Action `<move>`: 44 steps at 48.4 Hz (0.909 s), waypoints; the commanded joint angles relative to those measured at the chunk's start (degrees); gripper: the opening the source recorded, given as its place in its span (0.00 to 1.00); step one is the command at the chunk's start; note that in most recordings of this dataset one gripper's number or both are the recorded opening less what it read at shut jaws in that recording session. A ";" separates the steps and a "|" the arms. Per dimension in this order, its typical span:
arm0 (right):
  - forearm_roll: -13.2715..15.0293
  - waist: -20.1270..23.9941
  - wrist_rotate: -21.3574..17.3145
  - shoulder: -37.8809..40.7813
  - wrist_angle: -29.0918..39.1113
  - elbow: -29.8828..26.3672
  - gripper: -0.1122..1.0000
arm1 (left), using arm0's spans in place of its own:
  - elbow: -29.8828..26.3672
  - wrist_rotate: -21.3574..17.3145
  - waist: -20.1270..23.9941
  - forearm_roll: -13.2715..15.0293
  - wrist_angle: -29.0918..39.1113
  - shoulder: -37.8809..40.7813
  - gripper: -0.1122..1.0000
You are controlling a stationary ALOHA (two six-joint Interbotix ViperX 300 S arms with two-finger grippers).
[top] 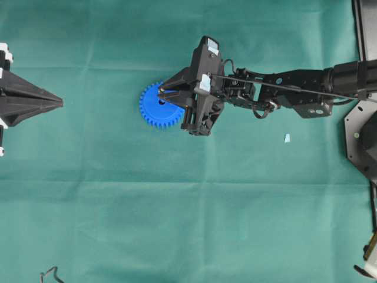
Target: Insert the shaft into the center hole of the gear.
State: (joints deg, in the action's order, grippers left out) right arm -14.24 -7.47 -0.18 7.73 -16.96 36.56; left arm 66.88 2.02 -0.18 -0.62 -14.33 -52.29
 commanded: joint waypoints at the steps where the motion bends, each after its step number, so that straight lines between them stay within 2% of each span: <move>1: -0.09 0.18 -0.18 -0.88 -0.88 -0.62 0.25 | -1.32 0.00 0.00 -0.09 -0.26 0.26 0.10; 28: -0.35 0.62 -0.26 2.11 -2.90 -0.35 0.25 | -1.32 0.00 0.00 -0.18 -0.18 0.26 0.10; 44: -0.35 0.97 -0.53 5.89 -2.90 -2.11 0.25 | -1.32 0.09 -0.09 -0.18 0.18 0.26 0.10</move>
State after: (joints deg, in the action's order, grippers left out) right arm -14.41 -6.68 -0.62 13.97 -19.60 35.86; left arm 66.88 2.02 -0.18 -0.62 -13.89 -52.29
